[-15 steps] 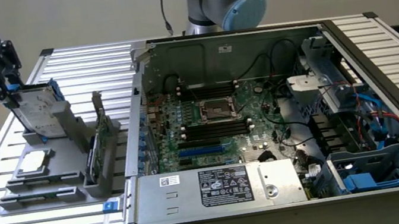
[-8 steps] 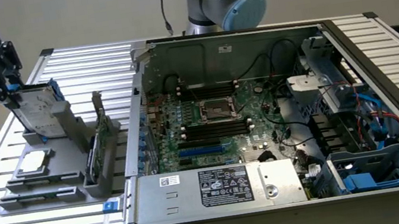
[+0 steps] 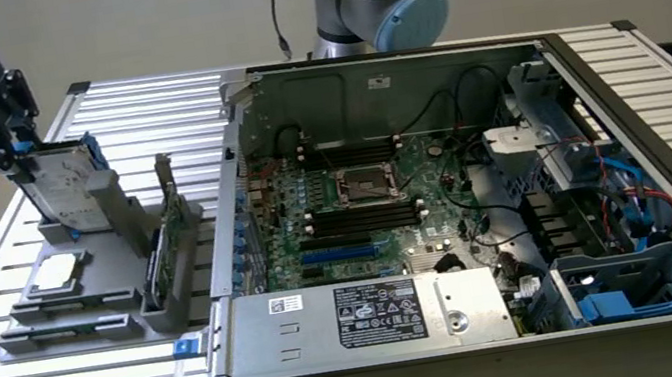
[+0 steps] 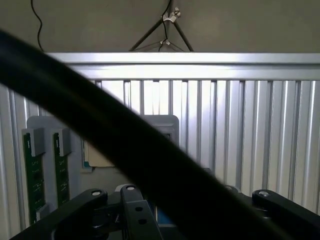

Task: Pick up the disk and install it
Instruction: 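Pick up the disk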

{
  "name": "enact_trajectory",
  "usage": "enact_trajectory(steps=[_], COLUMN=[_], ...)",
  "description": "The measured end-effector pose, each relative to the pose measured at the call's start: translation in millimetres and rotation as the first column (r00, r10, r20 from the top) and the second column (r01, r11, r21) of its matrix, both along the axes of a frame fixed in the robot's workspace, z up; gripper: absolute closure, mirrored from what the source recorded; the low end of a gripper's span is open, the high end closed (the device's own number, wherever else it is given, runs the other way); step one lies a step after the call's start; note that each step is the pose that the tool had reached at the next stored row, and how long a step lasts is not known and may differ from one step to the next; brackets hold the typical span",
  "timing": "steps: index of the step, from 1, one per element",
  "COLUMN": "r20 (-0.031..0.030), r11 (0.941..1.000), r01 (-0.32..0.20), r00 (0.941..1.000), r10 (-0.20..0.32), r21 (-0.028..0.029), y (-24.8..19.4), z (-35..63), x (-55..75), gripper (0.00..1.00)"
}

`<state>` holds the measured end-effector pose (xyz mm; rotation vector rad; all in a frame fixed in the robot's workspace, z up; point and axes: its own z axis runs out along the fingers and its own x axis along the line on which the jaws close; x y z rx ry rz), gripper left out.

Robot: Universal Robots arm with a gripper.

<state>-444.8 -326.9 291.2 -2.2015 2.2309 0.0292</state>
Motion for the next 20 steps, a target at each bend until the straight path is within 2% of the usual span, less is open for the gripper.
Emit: enact_trajectory(steps=[13, 20], r20=[-0.0012, -0.0013], r11=[1.0000, 1.0000], r01=[0.000, -0.001], r00=[1.0000, 1.0000], r10=[0.000, 0.001], r21=[0.0005, 0.0002], y=[0.1, 1.6], z=[-1.9, -1.9], x=[1.1, 1.0], gripper=[0.46, 0.46])
